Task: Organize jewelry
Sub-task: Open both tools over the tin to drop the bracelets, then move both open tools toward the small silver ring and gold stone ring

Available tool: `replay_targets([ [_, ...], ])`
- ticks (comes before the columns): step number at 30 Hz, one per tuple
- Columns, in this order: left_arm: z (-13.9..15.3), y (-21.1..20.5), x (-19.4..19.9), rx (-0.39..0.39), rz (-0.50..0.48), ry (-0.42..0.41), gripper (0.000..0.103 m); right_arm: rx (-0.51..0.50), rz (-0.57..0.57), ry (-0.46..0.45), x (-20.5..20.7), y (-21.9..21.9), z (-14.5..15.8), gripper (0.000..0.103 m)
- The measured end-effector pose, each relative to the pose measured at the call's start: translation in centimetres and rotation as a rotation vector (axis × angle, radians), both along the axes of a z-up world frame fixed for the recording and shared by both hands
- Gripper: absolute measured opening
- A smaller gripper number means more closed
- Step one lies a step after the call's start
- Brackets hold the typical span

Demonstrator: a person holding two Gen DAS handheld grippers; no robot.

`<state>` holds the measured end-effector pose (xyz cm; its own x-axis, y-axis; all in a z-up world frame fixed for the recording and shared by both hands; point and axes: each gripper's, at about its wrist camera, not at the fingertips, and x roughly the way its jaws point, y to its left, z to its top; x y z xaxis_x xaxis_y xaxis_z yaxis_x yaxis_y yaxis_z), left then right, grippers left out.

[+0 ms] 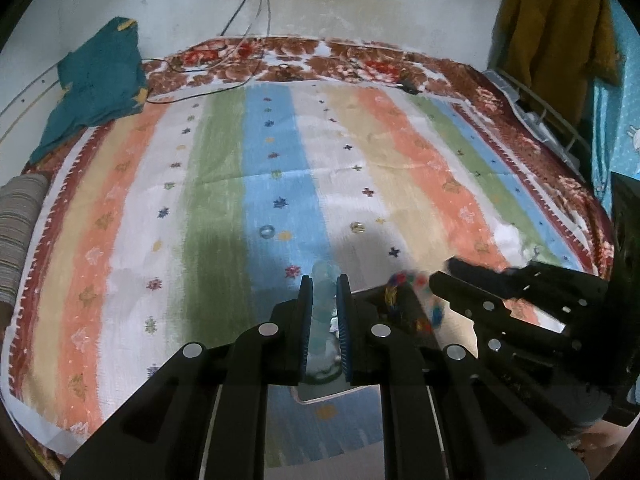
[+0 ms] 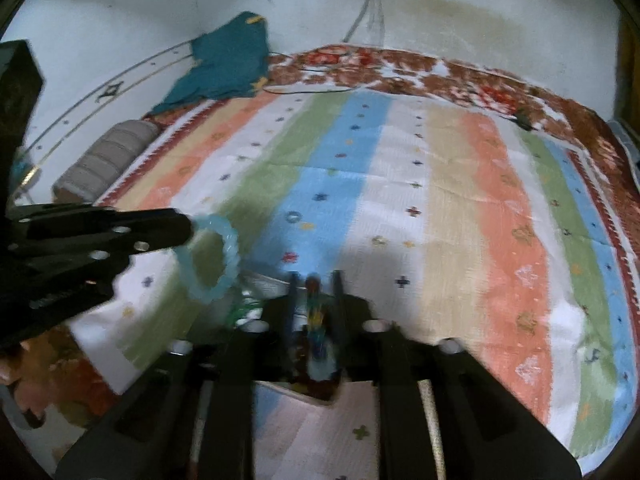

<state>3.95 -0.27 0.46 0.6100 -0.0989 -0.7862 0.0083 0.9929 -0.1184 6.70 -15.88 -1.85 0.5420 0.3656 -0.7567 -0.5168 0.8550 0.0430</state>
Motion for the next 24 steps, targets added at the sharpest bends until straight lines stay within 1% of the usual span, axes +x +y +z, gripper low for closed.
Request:
replay_targets([
  [1, 0.0, 0.2, 0.1, 0.005, 0.012, 0.000, 0.019, -0.003, -0.015, -0.007, 0.1, -0.2, 0.0, 0.043],
  [2, 0.0, 0.4, 0.2, 0.004, 0.020, 0.001, 0.024, -0.004, -0.026, -0.006, 0.4, -0.5, -0.1, 0.043],
  [4, -0.2, 0.9, 0.5, 0.003, 0.045, 0.009, 0.027, -0.004, -0.035, 0.004, 0.8, -0.7, -0.2, 0.043],
  [6, -0.2, 1.3, 0.7, 0.005, 0.059, 0.010, 0.034, -0.008, -0.041, 0.005, 1.1, -0.9, -0.3, 0.043],
  [7, -0.2, 1.4, 0.8, 0.007, 0.063, 0.009, 0.037, -0.007, -0.044, 0.006, 1.2, -0.9, -0.3, 0.043],
  [8, -0.2, 1.5, 0.9, 0.009, 0.068, 0.007, 0.041, -0.004, -0.047, 0.009, 1.4, -1.0, -0.3, 0.044],
  [9, -0.3, 1.7, 1.1, 0.011, 0.074, 0.007, 0.043, -0.002, -0.050, 0.010, 1.6, -1.0, -0.3, 0.046],
  [13, -0.7, 2.1, 2.1, 0.010, 0.096, 0.024, 0.046, -0.003, -0.057, 0.016, 2.2, -0.9, -0.5, 0.051],
  [14, -0.8, 2.2, 2.4, 0.010, 0.100, 0.027, 0.048, -0.004, -0.059, 0.017, 2.5, -0.9, -0.6, 0.051],
  [16, -1.1, 2.4, 3.0, 0.019, 0.108, 0.036, 0.049, -0.005, -0.062, 0.023, 2.9, -0.9, -0.7, 0.053],
  [18, -1.4, 2.4, 3.6, 0.034, 0.114, 0.045, 0.053, -0.006, -0.066, 0.026, 3.4, -0.8, -0.8, 0.056],
  [19, -1.5, 2.4, 3.8, 0.039, 0.115, 0.048, 0.053, -0.010, -0.074, 0.026, 3.7, -0.8, -0.9, 0.057],
  [24, -2.0, 2.7, 4.6, 0.047, 0.121, 0.059, 0.053, -0.025, -0.079, 0.037, 4.5, -0.7, -1.2, 0.059],
])
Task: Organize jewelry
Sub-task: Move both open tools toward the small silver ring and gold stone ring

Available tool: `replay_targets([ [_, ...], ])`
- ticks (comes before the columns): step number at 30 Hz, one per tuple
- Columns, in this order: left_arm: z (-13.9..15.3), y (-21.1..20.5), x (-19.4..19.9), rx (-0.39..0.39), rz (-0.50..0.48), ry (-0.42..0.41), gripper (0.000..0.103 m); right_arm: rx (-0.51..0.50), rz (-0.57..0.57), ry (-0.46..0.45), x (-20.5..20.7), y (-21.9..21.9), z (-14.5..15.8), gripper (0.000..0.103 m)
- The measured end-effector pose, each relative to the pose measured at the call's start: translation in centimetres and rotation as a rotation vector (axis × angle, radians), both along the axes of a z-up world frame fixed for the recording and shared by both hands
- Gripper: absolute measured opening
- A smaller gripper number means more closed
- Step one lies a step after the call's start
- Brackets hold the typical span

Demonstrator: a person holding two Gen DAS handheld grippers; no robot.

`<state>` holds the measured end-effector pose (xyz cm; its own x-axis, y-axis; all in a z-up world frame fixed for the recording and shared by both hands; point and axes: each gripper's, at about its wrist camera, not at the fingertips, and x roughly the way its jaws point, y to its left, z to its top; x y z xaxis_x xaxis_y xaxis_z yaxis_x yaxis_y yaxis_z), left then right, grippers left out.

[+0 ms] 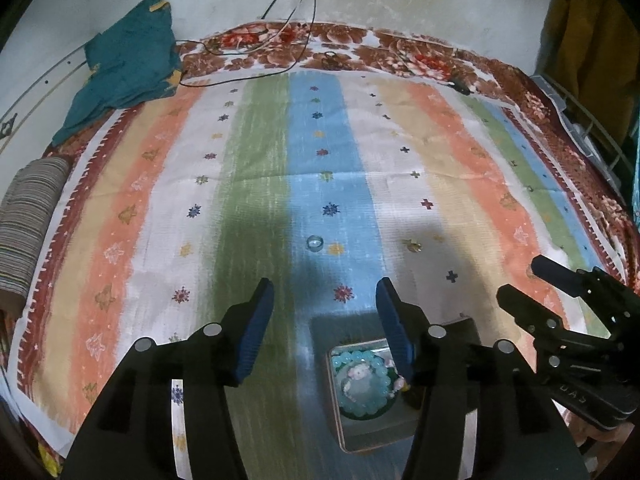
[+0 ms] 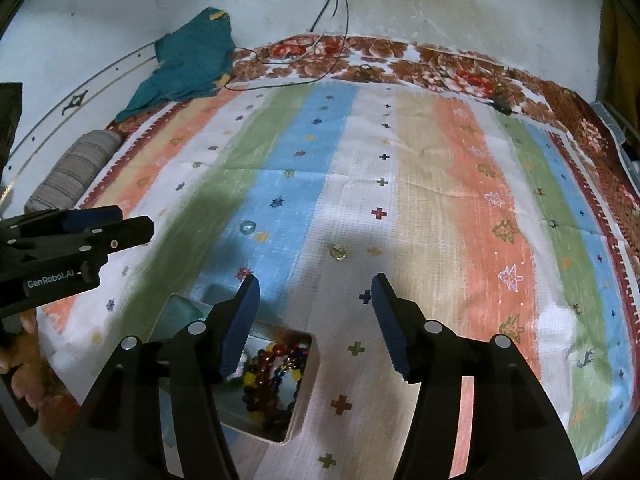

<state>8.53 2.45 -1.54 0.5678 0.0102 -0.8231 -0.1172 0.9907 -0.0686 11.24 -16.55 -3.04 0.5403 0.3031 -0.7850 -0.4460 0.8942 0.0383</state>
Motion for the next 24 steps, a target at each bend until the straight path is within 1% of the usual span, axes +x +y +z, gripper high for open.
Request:
replay_targets([
  [4, -0.4, 0.4, 0.7, 0.015, 0.014, 0.011, 0.056, 0.009, -0.008, 0.001, 0.6, 0.1, 0.1, 0.060],
  [8, -0.7, 0.7, 1.4, 0.022, 0.016, 0.021, 0.058, 0.000, -0.029, -0.017, 1.4, 0.4, -0.1, 0.060],
  [12, -1.2, 1.3, 2.6, 0.022, 0.027, 0.041, 0.059, -0.010, -0.047, 0.004, 2.7, 0.3, -1.0, 0.060],
  [17, -1.8, 1.9, 3.9, -0.012, 0.031, 0.061, 0.059, -0.028, -0.053, 0.040, 4.2, 0.5, -2.1, 0.060],
  [24, -2.9, 1.6, 5.8, -0.006, 0.018, 0.088, 0.059, -0.025, -0.053, 0.093, 5.4, 0.9, -3.5, 0.060],
])
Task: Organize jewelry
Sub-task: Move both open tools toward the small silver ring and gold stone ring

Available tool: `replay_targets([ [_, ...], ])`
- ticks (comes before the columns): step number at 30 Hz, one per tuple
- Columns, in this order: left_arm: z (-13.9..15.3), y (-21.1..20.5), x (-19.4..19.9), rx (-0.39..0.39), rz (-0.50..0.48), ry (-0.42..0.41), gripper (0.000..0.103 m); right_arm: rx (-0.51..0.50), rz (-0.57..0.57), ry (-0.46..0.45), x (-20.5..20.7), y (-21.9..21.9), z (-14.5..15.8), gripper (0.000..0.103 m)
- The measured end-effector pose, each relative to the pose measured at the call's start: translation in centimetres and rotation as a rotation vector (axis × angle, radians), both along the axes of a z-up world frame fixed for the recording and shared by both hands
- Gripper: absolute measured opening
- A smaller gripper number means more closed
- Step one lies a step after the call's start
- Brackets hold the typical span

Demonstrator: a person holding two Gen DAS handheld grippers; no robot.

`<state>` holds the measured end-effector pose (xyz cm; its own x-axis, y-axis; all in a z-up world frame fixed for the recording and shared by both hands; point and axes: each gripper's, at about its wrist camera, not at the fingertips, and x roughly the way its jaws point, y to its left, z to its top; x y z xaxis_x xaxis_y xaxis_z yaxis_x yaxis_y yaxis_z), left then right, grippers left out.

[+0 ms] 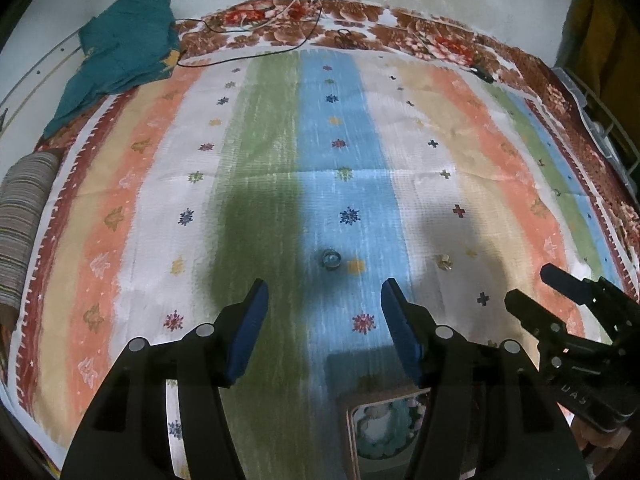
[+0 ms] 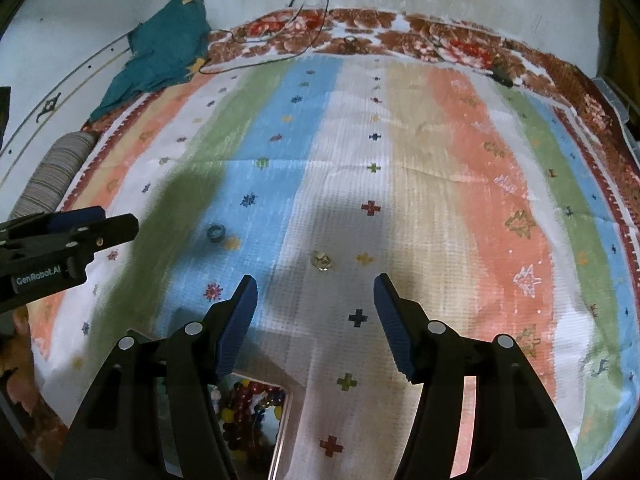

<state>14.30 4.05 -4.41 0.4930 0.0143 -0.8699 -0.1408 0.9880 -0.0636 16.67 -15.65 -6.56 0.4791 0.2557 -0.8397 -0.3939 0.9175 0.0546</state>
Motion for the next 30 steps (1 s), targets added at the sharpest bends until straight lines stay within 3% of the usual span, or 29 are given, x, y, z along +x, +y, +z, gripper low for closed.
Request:
replay_targets([
  [28, -5.1, -0.1, 5.4, 0.036, -0.012, 0.112, 0.054, -0.036, 0.030, 0.093, 4.2, 2.0, -4.3, 0.060],
  [30, -5.5, 0.0, 5.7, 0.036, -0.013, 0.120, 0.054, -0.028, 0.032, 0.108, 4.5, 2.2, -4.7, 0.056],
])
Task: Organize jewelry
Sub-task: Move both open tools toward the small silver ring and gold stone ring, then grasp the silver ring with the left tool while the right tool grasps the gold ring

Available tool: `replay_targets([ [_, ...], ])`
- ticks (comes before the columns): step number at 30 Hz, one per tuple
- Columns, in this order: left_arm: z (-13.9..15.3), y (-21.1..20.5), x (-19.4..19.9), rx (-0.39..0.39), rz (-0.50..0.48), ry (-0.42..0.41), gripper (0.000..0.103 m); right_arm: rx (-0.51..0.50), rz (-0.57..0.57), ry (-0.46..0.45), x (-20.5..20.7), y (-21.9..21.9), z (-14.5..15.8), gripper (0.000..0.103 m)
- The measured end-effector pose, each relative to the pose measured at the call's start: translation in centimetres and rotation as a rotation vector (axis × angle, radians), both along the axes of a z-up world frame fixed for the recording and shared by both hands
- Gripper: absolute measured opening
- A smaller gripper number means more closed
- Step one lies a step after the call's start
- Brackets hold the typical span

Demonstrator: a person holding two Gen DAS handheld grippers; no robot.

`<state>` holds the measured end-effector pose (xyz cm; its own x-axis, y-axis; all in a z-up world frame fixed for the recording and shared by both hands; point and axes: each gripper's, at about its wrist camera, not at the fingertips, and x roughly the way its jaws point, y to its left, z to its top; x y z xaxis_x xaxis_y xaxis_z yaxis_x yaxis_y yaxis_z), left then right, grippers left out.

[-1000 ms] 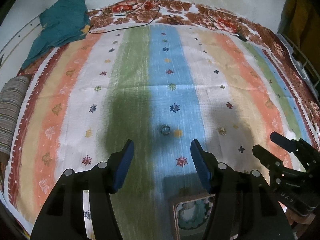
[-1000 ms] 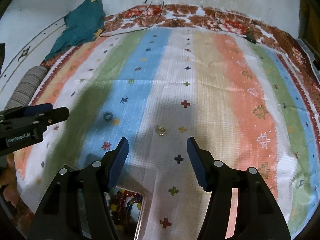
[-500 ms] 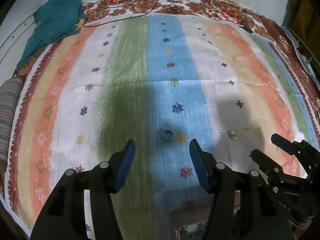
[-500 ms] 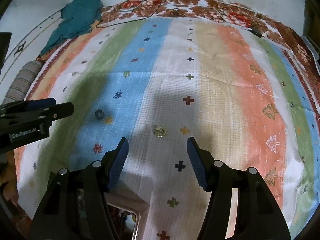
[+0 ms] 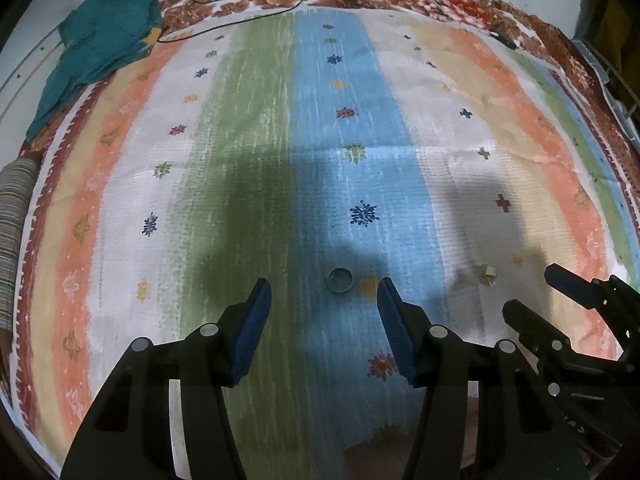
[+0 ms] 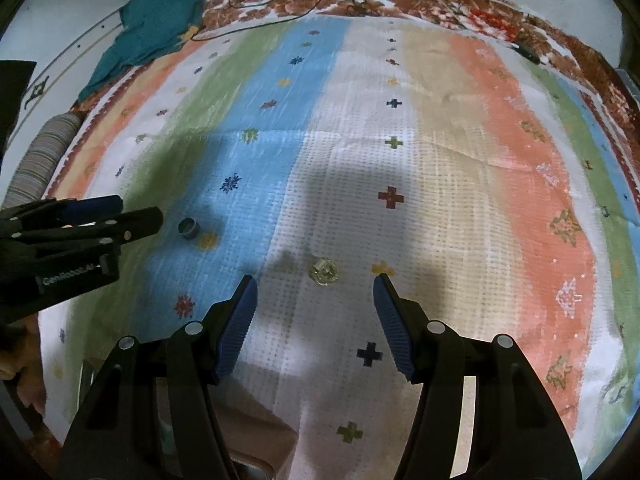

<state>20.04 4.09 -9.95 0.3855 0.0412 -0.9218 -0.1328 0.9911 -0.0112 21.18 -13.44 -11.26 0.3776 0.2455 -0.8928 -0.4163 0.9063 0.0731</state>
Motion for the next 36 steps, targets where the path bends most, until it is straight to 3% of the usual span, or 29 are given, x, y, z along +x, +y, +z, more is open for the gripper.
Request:
replay_targets([
  [2, -0.5, 0.2, 0.4, -0.003, -0.001, 0.012, 0.054, -0.002, -0.007, 0.006, 0.3, 0.1, -0.3, 0.050],
  [10, -2.2, 0.8, 1.8, -0.026, 0.007, 0.052, 0.054, -0.008, -0.015, 0.037, 1.4, 0.3, -1.8, 0.050],
  [19, -3.7, 0.7, 3.0, -0.040, -0.016, 0.089, 0.046, -0.017, -0.014, 0.062, 2.6, 1.0, -3.2, 0.050],
  [28, -4.7, 0.5, 3.6, -0.030, -0.045, 0.111, 0.045, -0.040, -0.019, 0.070, 3.1, 1.4, -3.8, 0.040],
  [31, -4.8, 0.5, 3.5, -0.015, -0.047, 0.105, 0.035, -0.056, -0.007, 0.075, 3.0, 1.7, -4.0, 0.032],
  [33, -4.8, 0.5, 3.5, -0.005, -0.042, 0.107, 0.021, -0.063, -0.002, 0.082, 2.9, 1.9, -4.0, 0.025],
  [36, -4.7, 0.5, 3.4, -0.004, -0.043, 0.113, 0.019, -0.068, 0.004, 0.083, 2.7, 1.9, -4.1, 0.019],
])
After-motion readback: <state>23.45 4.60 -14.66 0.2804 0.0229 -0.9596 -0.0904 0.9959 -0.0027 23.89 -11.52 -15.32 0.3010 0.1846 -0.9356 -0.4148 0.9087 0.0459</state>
